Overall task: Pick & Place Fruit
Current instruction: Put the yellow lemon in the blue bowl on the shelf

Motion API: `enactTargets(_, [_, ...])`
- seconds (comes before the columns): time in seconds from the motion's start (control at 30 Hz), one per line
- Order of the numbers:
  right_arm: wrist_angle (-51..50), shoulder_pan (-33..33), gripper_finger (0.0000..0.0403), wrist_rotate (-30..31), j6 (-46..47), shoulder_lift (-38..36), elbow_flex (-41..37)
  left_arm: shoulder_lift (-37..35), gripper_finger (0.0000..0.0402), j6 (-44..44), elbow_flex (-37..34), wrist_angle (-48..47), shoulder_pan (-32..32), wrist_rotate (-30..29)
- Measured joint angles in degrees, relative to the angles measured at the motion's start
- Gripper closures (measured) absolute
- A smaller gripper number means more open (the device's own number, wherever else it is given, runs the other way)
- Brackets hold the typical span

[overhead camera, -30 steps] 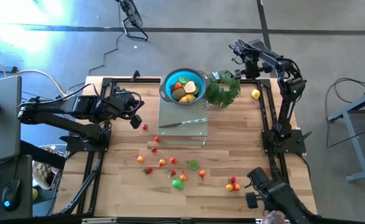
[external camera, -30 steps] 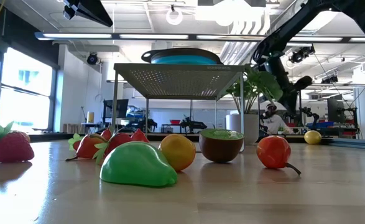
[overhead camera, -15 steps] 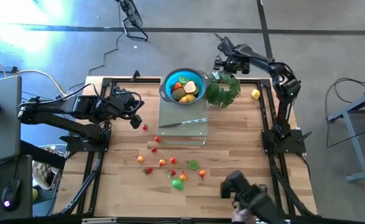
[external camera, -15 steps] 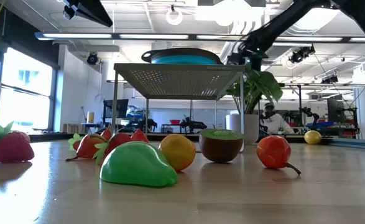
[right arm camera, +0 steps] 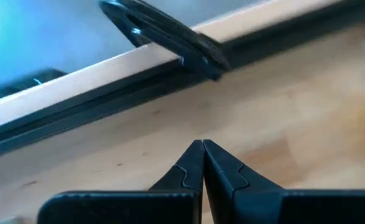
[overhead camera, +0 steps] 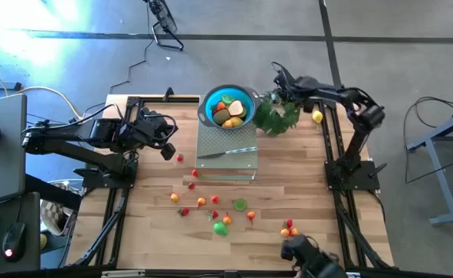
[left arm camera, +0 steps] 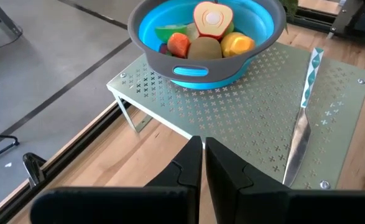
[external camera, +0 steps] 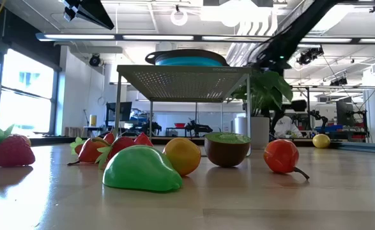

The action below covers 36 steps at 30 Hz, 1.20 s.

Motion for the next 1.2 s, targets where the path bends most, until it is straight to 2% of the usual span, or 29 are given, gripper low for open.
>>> enactTargets(0.17, [8.2,-0.4,0.0401,3.5,9.1,-8.2,-12.3,0.0,0.0388,0.1,0.0,0.0,0.0,-0.1])
enactTargets(0.27, [11.3,-1.6,0.0401,3.7,9.7,-12.4,-16.3,0.0,0.0388,0.2,0.0,-0.1,0.0,-0.1])
enactTargets(0.37, [11.1,-2.4,0.0401,4.5,10.8,-15.7,-18.0,0.0,0.0388,0.2,0.0,-0.1,0.0,-0.1])
enactTargets(0.47, [10.9,-1.6,0.0401,8.6,14.5,-18.3,-18.3,0.0,0.0388,0.2,0.0,-0.1,0.0,-0.1])
enactTargets(0.73, [4.2,4.2,0.0401,20.6,35.8,-18.3,-18.4,0.0,0.0388,0.2,0.0,-0.1,0.0,-0.3])
enactTargets(0.83, [3.5,5.9,0.0401,24.4,41.0,-17.6,-18.4,0.0,0.0388,0.2,0.0,-0.1,0.0,-0.3])
enactTargets(1.2, [3.3,1.8,0.0401,20.0,44.4,-14.7,-18.4,0.0,0.0388,0.4,0.0,-0.7,0.0,-0.2])
